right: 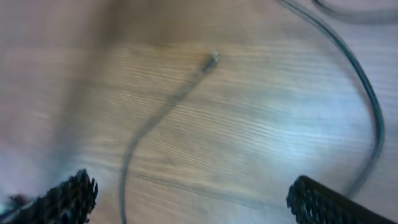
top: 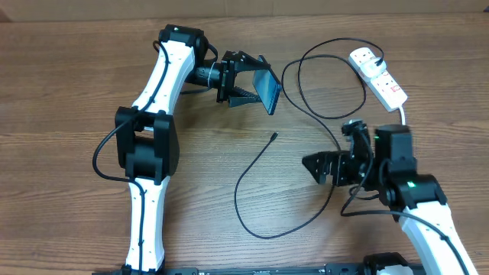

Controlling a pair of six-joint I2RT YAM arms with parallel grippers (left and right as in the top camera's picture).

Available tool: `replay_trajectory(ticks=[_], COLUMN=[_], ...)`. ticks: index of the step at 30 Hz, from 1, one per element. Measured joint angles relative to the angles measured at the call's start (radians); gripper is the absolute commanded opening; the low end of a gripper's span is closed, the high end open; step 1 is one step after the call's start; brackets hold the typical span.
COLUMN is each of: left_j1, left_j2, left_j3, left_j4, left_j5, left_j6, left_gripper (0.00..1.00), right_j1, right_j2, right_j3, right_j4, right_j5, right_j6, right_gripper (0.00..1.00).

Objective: Plug charger to phone and switch on socket

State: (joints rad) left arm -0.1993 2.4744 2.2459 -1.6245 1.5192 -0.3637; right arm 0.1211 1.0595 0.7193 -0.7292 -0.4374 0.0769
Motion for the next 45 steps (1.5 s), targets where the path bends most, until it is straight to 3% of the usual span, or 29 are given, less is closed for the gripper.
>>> replay_trajectory(ticks=[3,11,20,27,37,45], left_j1=[0.010,0.018,0.018,0.018,0.020,0.024], left_j2=[0.000,0.000,0.000,0.000,0.000,0.000], left_j3=[0.000,0.000,0.000,0.000,0.000,0.000], left_j4=[0.000,0.000,0.000,0.000,-0.018,-0.018], left_j5=[0.000,0.000,0.000,0.000,0.000,0.000], left_j6=[-0.003,-0.008,-0.056,-0.077,-0.083,-0.083], left_gripper=[0.66,0.66,0.67,0.67,0.68,0.68], right_j1=[0.085,0.410,0.740,0.770,0.770,0.770], right_j2=[0.015,0.015,0.015,0.015,0.016,0.115], right_j3=[0.069,0.249,0.275,0.275,0.275,0.275], right_j4=[-0.069,-0.048,0.003,0.017,0.072,0.267], right_j5=[0.166,0.512,0.958,1.071,1.073,1.047], right_j6=[0.036,0.199,0.405,0.455,0.470,0.409], right_gripper=[1.00,1.00,1.00,1.00,1.00,0.96])
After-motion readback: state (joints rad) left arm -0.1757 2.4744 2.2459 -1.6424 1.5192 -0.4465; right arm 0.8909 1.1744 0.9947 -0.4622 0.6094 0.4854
